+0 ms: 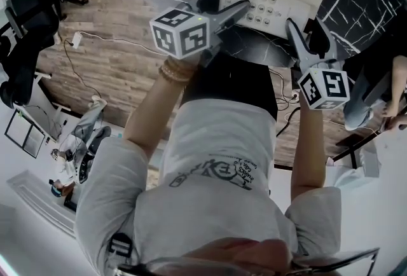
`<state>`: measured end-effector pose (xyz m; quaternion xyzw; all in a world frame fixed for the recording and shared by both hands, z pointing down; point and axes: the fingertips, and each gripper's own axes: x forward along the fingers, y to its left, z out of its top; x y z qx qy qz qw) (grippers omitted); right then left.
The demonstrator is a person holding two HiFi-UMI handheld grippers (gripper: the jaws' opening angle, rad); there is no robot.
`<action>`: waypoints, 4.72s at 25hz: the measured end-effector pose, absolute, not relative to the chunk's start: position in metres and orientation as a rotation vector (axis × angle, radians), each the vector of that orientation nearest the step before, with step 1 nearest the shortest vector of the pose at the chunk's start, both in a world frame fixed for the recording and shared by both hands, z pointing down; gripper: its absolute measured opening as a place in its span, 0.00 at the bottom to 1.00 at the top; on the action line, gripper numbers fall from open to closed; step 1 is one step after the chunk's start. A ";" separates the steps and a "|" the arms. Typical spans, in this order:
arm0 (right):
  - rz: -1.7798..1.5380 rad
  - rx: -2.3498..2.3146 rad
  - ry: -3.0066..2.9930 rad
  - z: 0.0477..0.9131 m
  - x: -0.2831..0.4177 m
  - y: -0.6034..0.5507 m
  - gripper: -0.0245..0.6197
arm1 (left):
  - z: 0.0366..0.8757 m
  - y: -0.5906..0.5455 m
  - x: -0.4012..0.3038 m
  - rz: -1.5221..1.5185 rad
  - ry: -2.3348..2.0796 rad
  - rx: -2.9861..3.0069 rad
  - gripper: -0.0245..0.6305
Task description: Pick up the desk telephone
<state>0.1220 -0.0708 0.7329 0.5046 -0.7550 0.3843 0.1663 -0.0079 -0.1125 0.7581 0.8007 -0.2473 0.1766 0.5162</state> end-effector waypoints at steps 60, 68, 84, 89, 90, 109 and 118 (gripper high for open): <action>0.949 1.583 -2.339 0.476 0.135 -0.083 0.45 | 0.491 -0.131 0.005 0.338 -0.688 2.121 0.44; 0.878 1.609 -2.391 0.418 0.136 -0.077 0.46 | 0.435 -0.124 0.006 0.285 -0.688 2.156 0.44; 0.752 1.648 -2.474 0.347 0.131 -0.058 0.46 | 0.361 -0.106 0.001 0.204 -0.722 2.225 0.44; 0.705 1.655 -2.494 0.330 0.131 -0.053 0.46 | 0.345 -0.101 0.001 0.177 -0.726 2.240 0.44; 0.699 1.657 -2.499 0.327 0.131 -0.053 0.46 | 0.342 -0.100 0.001 0.173 -0.728 2.244 0.44; 0.672 1.687 -2.513 0.315 0.134 -0.049 0.45 | 0.331 -0.097 0.004 0.155 -0.735 2.253 0.43; 0.683 1.688 -2.506 0.317 0.131 -0.051 0.45 | 0.334 -0.099 0.002 0.153 -0.733 2.244 0.43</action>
